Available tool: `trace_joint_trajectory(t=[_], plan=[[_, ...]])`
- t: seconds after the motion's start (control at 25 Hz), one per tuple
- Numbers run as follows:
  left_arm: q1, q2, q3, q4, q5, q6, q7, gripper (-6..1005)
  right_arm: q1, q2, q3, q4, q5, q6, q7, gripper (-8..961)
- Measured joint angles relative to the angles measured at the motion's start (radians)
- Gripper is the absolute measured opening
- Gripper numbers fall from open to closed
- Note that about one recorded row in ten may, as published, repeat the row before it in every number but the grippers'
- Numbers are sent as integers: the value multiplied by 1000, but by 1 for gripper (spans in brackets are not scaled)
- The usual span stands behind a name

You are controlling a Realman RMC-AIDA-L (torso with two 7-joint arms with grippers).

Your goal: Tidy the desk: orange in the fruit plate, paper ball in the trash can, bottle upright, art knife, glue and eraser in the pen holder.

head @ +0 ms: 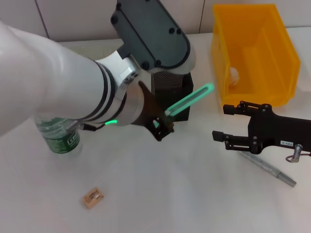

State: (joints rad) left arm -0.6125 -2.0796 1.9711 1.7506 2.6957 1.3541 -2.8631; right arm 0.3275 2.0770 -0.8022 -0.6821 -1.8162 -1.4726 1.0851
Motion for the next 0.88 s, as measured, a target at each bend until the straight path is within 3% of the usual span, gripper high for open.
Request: trace_joint_trajectory(t=[0.48,0.88], plan=[[28,4,-34,-42,191,-174,232,204,2,1,3,13,0,3,-12,769],[110,7,-77,-52,194,-406,559,207,5,1,43,34,0,5,-14,769]])
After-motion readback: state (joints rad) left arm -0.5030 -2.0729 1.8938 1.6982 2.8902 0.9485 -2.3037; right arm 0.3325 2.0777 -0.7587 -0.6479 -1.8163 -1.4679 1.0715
